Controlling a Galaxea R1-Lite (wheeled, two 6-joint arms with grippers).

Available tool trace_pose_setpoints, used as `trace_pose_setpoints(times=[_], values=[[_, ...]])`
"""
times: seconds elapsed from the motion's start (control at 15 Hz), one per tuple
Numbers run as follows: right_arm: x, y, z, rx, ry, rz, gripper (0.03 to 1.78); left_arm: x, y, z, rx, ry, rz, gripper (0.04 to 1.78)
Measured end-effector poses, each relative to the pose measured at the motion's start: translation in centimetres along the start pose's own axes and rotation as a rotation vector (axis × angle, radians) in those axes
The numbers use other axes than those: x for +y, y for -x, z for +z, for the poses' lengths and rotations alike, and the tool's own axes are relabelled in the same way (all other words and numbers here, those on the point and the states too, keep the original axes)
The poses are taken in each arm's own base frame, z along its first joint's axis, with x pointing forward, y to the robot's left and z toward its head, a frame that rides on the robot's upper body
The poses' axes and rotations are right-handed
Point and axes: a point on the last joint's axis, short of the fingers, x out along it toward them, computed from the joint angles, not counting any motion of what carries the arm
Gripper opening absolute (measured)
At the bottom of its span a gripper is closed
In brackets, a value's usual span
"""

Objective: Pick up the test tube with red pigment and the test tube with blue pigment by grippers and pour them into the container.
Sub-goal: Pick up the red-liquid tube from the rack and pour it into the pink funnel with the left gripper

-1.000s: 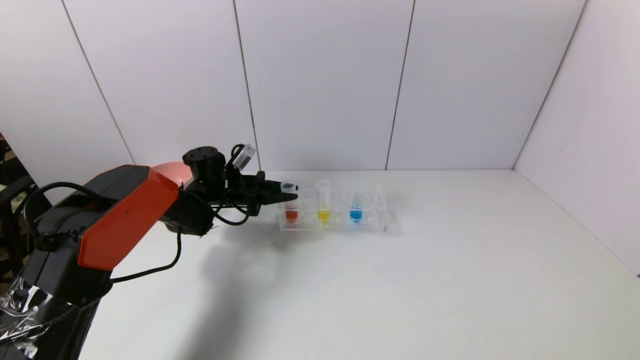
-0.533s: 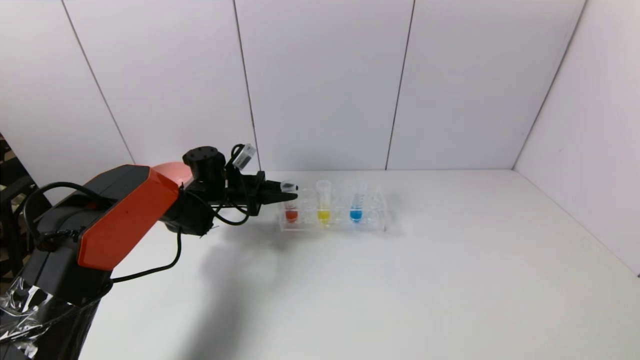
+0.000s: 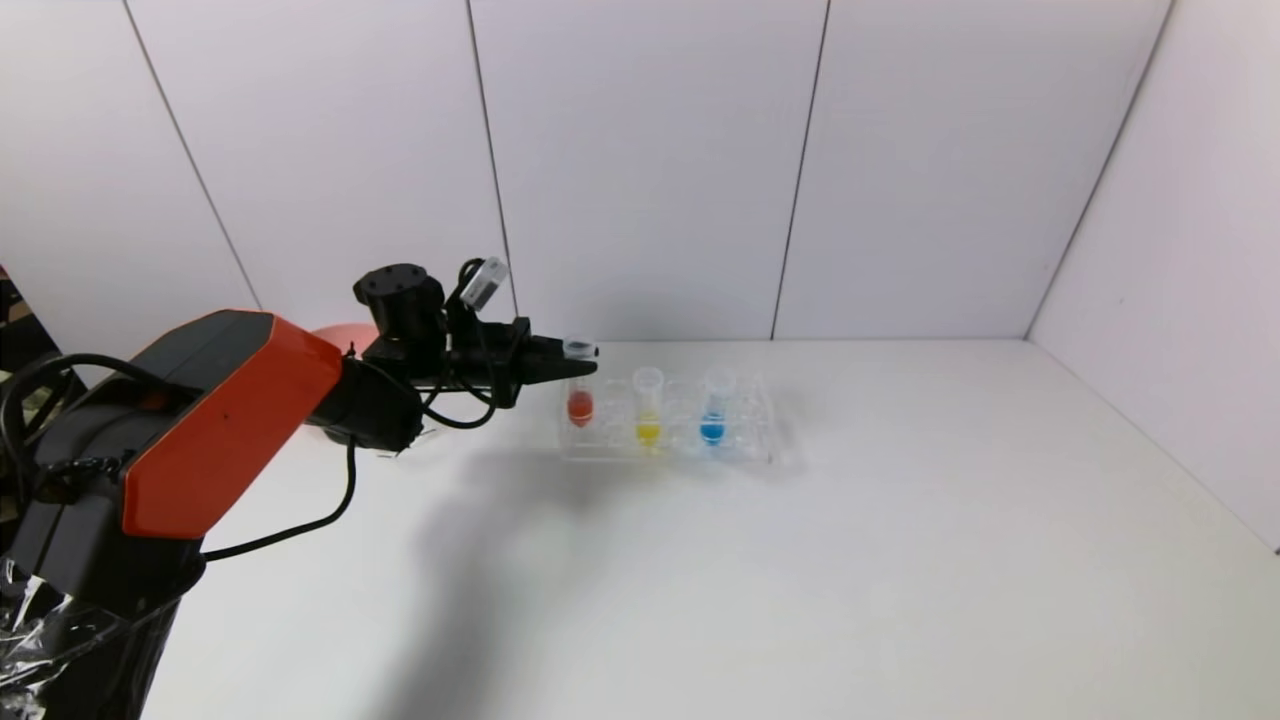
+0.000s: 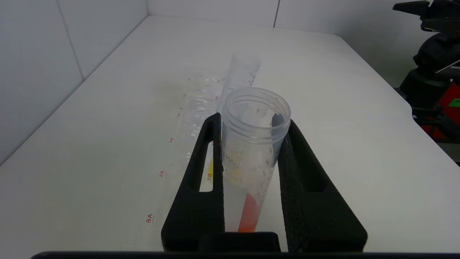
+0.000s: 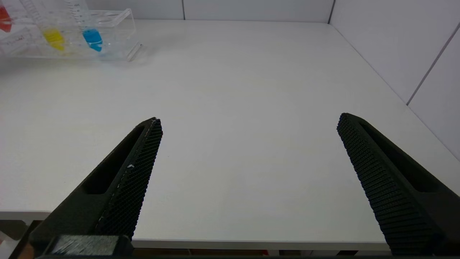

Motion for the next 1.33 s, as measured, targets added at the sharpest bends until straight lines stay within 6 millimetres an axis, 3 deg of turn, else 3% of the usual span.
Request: trace_pose_setpoints(times=[0.6, 1.33], values=[[0.0, 0.0, 0.0, 0.0, 0.0, 0.0, 1.77, -0.5, 0.8, 4.5, -0.017, -0.011, 0.015, 0.46], [0.0, 0.0, 0.0, 0.0, 0.0, 0.0, 1.78, -3.8, 8.4, 13.2, -0.058, 0.141, 0.172, 0.46]])
